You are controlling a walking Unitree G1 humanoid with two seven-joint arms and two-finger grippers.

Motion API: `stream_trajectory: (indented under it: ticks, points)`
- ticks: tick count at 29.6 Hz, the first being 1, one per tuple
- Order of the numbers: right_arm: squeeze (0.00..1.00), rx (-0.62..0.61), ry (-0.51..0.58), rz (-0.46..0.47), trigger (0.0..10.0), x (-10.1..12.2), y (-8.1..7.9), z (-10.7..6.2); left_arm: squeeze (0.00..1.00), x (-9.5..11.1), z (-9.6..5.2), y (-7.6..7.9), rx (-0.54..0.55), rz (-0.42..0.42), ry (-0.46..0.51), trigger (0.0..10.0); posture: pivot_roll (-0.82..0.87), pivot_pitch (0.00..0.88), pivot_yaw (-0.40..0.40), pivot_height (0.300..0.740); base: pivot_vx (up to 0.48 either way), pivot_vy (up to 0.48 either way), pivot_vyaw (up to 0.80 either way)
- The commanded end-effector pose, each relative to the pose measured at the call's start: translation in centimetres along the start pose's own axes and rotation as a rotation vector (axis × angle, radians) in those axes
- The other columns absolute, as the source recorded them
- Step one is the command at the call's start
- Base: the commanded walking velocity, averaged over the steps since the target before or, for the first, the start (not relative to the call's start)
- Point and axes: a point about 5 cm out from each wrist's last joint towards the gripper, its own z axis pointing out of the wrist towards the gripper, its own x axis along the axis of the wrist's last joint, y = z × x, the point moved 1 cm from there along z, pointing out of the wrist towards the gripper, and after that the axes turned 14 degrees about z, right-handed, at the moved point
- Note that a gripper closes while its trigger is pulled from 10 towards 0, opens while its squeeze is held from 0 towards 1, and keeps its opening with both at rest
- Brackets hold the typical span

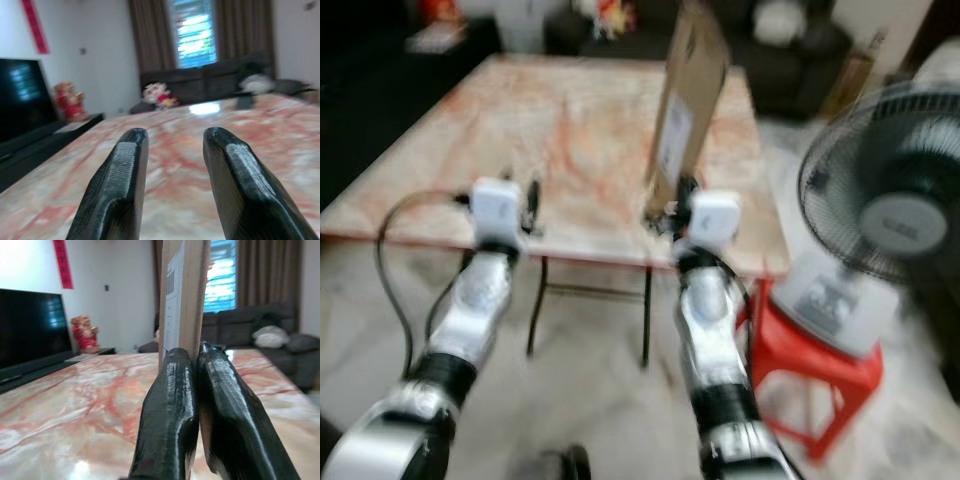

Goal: Picking trash to rubbish bin

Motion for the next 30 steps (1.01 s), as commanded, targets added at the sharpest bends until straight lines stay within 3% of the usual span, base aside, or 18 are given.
stream_trajectory:
  ticks: [1, 19, 25, 29, 30]
  points:
    - [0.0, -0.001, 0.015, 0.0, 10.0, 0.3, -0.2, 0.2, 0.0, 0.5, 0.3, 0.0, -0.002, 0.012, 0.021, 10.0, -0.11, 0.029, -0.007, 0.74, -0.262, 0.0, 0.0]
    - [0.0, -0.057, -0.046, -0.001, 10.0, -0.9, 1.8, -0.6, 0.0, -1.4, -0.5, -0.9, 0.002, 0.053, -0.052, 10.0, -0.11, 0.029, -0.008, 0.74, -0.229, 0.0, 0.0]
    - [0.0, -0.154, -0.214, -0.026, 10.0, -4.4, 5.1, -3.4, 0.0, -5.9, -2.9, -1.0, -0.035, 0.084, -0.26, 10.0, -0.11, 0.034, -0.01, 0.74, 0.0, 0.0, 0.0]
    - [0.0, -0.205, -0.3, -0.037, 10.0, -6.0, 6.6, -5.0, 0.0, -7.4, -4.1, -1.0, -0.065, 0.102, -0.331, 10.0, -0.11, 0.038, -0.011, 0.74, 0.0, 0.0, 0.0]
    - [0.0, -0.298, -0.491, -0.055, 10.0, -8.9, 9.0, -8.6, 0.0, -10.1, -6.7, -0.6, -0.141, 0.133, -0.473, 10.0, -0.11, 0.038, -0.011, 0.74, 0.0, 0.0, 0.0]
